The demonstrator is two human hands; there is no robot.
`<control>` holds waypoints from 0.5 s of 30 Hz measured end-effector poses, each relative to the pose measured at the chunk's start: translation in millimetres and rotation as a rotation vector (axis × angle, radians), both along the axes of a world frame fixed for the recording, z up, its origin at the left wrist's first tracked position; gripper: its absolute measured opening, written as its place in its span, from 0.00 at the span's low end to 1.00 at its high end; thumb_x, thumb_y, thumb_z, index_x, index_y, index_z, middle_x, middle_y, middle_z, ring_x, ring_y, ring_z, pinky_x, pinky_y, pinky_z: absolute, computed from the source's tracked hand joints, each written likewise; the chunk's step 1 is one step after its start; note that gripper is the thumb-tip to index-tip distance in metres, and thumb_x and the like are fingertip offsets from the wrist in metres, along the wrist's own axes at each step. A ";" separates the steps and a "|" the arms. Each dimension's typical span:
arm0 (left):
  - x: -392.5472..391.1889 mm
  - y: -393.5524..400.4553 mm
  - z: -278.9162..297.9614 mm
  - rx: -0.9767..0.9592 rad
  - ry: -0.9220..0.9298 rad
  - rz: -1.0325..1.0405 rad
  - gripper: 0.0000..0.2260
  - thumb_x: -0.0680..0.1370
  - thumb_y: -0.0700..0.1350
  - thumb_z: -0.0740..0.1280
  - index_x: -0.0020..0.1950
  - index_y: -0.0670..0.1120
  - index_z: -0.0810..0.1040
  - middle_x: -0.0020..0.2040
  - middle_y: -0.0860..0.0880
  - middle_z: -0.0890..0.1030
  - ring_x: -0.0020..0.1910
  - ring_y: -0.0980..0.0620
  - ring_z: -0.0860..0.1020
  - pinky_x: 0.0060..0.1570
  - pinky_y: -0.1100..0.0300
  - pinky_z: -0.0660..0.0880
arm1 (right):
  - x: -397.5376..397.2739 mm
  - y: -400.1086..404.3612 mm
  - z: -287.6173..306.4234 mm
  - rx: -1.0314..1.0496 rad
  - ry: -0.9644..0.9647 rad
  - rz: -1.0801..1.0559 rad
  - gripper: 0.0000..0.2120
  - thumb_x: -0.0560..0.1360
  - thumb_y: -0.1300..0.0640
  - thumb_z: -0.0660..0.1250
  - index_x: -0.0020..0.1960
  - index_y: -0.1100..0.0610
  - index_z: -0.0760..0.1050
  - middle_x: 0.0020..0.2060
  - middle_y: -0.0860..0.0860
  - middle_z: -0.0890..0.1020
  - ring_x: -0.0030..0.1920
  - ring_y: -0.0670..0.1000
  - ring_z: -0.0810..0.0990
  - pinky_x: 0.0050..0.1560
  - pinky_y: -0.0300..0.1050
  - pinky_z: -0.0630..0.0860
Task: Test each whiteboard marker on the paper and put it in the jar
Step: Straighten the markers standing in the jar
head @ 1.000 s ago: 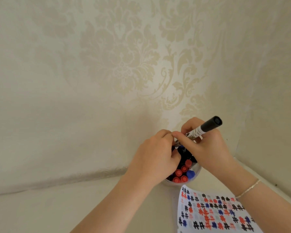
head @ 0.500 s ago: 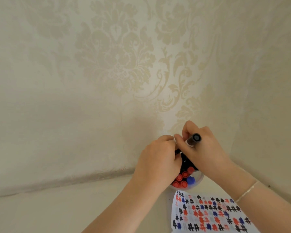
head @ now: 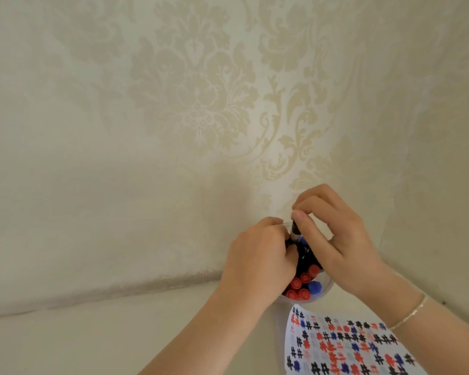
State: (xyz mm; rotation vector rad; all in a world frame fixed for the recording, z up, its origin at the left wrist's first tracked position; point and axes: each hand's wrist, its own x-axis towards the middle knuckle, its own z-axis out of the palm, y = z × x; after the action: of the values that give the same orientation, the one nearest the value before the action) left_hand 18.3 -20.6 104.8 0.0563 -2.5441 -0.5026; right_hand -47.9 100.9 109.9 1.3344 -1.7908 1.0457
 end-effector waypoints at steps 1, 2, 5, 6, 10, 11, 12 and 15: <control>0.9 0.2 0.5 0.003 0.005 -0.003 0.10 0.77 0.48 0.61 0.50 0.49 0.82 0.62 0.57 0.77 0.51 0.50 0.79 0.47 0.54 0.76 | -5.3 1.9 -3.7 0.055 -0.062 -0.011 0.09 0.78 0.54 0.58 0.44 0.56 0.73 0.46 0.49 0.74 0.49 0.49 0.75 0.50 0.45 0.72; 1.9 0.5 0.9 0.008 0.010 -0.011 0.10 0.77 0.48 0.61 0.51 0.49 0.82 0.63 0.56 0.76 0.53 0.50 0.79 0.50 0.54 0.75 | -8.6 4.2 -7.2 0.099 -0.181 -0.012 0.06 0.78 0.53 0.59 0.47 0.53 0.72 0.50 0.47 0.74 0.53 0.46 0.75 0.54 0.43 0.72; 2.4 5.2 2.3 -0.010 0.008 -0.036 0.12 0.78 0.48 0.61 0.56 0.50 0.81 0.64 0.56 0.75 0.57 0.52 0.77 0.54 0.55 0.75 | -14.5 10.9 -8.4 0.218 -0.663 0.042 0.09 0.78 0.57 0.62 0.56 0.46 0.70 0.54 0.45 0.78 0.56 0.43 0.77 0.59 0.44 0.73; 1.5 7.5 2.8 -0.025 0.003 -0.033 0.12 0.79 0.48 0.60 0.58 0.50 0.80 0.63 0.56 0.76 0.55 0.52 0.77 0.53 0.55 0.75 | -16.0 13.3 -4.7 0.278 -0.730 0.038 0.12 0.78 0.60 0.61 0.58 0.46 0.72 0.53 0.46 0.80 0.55 0.44 0.79 0.59 0.45 0.74; -1.0 11.4 3.4 -0.048 0.000 0.003 0.12 0.79 0.49 0.60 0.57 0.49 0.79 0.60 0.55 0.76 0.52 0.50 0.78 0.50 0.55 0.76 | -14.5 17.1 14.7 0.414 -0.921 0.057 0.15 0.77 0.67 0.59 0.55 0.55 0.80 0.49 0.52 0.84 0.53 0.50 0.82 0.57 0.45 0.77; -1.2 11.1 3.2 -0.054 -0.004 0.008 0.12 0.79 0.49 0.60 0.58 0.49 0.79 0.61 0.55 0.76 0.52 0.50 0.78 0.51 0.54 0.76 | -14.3 15.2 18.1 0.424 -0.926 0.031 0.14 0.76 0.68 0.60 0.54 0.56 0.81 0.48 0.53 0.85 0.52 0.51 0.82 0.57 0.46 0.77; -1.0 10.7 3.1 -0.054 -0.006 0.011 0.12 0.79 0.49 0.60 0.59 0.49 0.79 0.61 0.55 0.76 0.53 0.49 0.78 0.51 0.54 0.76 | -14.5 12.3 20.9 0.435 -0.913 -0.006 0.13 0.75 0.68 0.61 0.52 0.57 0.81 0.47 0.54 0.84 0.51 0.52 0.82 0.56 0.46 0.77; -0.7 8.8 1.4 -0.051 -0.005 0.014 0.13 0.79 0.49 0.60 0.61 0.50 0.78 0.63 0.56 0.75 0.55 0.49 0.78 0.53 0.53 0.75 | -14.1 1.2 27.0 0.449 -0.919 -0.094 0.12 0.72 0.68 0.62 0.46 0.57 0.81 0.44 0.56 0.84 0.48 0.53 0.82 0.52 0.48 0.77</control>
State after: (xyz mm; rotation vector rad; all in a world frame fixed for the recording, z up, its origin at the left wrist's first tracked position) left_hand 17.6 -11.7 106.2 0.0571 -2.5586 -0.4329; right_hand -62.0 102.1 136.9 1.0409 -2.8678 1.3840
